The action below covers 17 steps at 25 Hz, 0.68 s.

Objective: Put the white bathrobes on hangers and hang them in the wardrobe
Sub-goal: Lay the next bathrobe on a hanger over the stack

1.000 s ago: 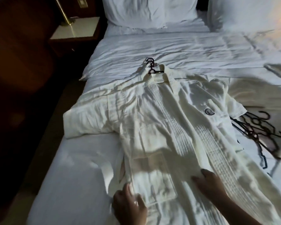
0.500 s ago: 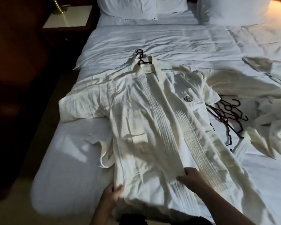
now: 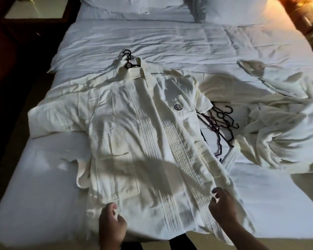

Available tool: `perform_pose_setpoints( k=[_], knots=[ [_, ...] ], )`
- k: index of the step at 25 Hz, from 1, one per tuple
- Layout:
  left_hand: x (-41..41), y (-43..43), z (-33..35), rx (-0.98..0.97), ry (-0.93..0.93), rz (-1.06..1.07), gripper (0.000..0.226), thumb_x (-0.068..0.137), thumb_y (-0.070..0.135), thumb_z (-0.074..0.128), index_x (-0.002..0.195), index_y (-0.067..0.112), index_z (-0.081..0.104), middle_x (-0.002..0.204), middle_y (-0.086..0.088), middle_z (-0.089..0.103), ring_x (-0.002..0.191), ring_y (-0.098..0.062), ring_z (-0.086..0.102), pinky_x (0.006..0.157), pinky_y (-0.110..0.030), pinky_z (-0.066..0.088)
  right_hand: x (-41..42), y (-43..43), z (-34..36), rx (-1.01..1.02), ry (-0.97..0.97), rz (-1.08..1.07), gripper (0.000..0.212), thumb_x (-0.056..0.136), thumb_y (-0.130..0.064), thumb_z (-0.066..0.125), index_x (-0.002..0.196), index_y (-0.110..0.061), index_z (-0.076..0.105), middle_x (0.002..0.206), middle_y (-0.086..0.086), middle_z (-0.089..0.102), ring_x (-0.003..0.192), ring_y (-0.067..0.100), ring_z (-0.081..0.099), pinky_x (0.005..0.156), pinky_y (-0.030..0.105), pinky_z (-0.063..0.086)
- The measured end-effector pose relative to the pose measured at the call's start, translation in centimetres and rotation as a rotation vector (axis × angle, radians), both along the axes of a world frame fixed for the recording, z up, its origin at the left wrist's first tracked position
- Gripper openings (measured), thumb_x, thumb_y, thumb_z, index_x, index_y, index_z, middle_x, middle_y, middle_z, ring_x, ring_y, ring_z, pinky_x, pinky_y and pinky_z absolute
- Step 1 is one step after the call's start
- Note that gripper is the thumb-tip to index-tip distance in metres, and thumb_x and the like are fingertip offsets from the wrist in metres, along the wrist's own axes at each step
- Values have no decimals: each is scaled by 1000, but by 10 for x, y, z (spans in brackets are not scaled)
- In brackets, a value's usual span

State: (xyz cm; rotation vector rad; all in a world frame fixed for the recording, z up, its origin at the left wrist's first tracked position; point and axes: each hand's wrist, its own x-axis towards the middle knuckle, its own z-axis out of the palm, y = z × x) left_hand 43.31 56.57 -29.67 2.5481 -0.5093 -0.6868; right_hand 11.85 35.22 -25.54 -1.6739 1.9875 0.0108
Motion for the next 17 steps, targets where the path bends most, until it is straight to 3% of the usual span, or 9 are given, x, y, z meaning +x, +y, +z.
perform_pose_setpoints(
  k=[2, 4, 6, 7, 9, 11, 14, 16, 17],
  knots=[
    [-46, -38, 3, -86, 174, -212, 33, 79, 2, 65, 92, 32, 64, 75, 9, 68, 70, -5, 64, 69, -14, 50, -32, -34, 1, 55, 98, -25, 57, 70, -8, 69, 125, -23, 62, 121, 10, 61, 106, 39, 58, 86, 44, 49],
    [-94, -81, 9, -28, 535, -375, 17, 84, 18, 65, 92, 32, 71, 83, 11, 76, 78, -3, 71, 78, -24, 58, -57, -60, -4, 288, 82, -108, 82, 71, -17, 72, 147, -27, 43, 137, 12, 54, 119, 39, 53, 95, 45, 45],
    [-139, -124, 8, 61, 892, -389, 26, 77, 44, 66, 100, 32, 69, 100, 7, 78, 92, -10, 74, 86, -32, 60, -78, -75, -12, 492, -76, -202, 107, 54, -29, 78, 153, -18, 39, 133, 19, 60, 116, 37, 59, 92, 39, 49],
    [-158, -141, 6, 95, 963, -364, 35, 75, 52, 69, 103, 32, 65, 104, 6, 76, 94, -11, 74, 84, -30, 58, -86, -78, -19, 546, -163, -256, 112, 43, -32, 79, 148, -12, 47, 125, 22, 65, 109, 37, 64, 90, 41, 53],
    [-184, -167, 0, 118, 982, -298, 38, 76, 57, 74, 95, 26, 63, 93, 6, 71, 81, -9, 69, 79, -27, 55, -93, -78, -30, 623, -382, -336, 98, 29, -28, 81, 120, 4, 68, 103, 30, 72, 90, 39, 70, 88, 56, 58],
    [-199, -179, -3, 104, 961, -208, 37, 70, 49, 78, 84, 18, 65, 73, 6, 68, 65, -9, 64, 70, -27, 53, -84, -77, -14, 665, -509, -280, 74, 28, -25, 78, 96, 6, 77, 92, 30, 74, 80, 37, 71, 86, 57, 56],
    [-198, -177, -13, -109, 1008, 7, 18, 82, 9, 75, 99, 10, 71, 75, -2, 74, 64, -15, 67, 62, -27, 53, -93, -88, 4, 617, -640, -191, 58, 44, -21, 84, 96, 4, 77, 93, 28, 75, 85, 40, 73, 78, 49, 58],
    [-184, -155, -22, -113, 932, 33, 26, 90, -10, 65, 110, 6, 70, 93, -4, 77, 82, -17, 71, 72, -16, 54, -110, -93, 10, 648, -537, -89, 43, 56, -20, 89, 95, -4, 78, 92, 17, 78, 87, 33, 74, 75, 37, 59],
    [-176, -141, -20, -61, 868, 23, 28, 89, -5, 67, 113, 7, 70, 98, -3, 76, 89, -18, 70, 72, -7, 49, -120, -92, 13, 632, -361, -30, 31, 58, -22, 87, 86, -12, 77, 84, 7, 77, 80, 23, 73, 70, 30, 56]
  ],
)
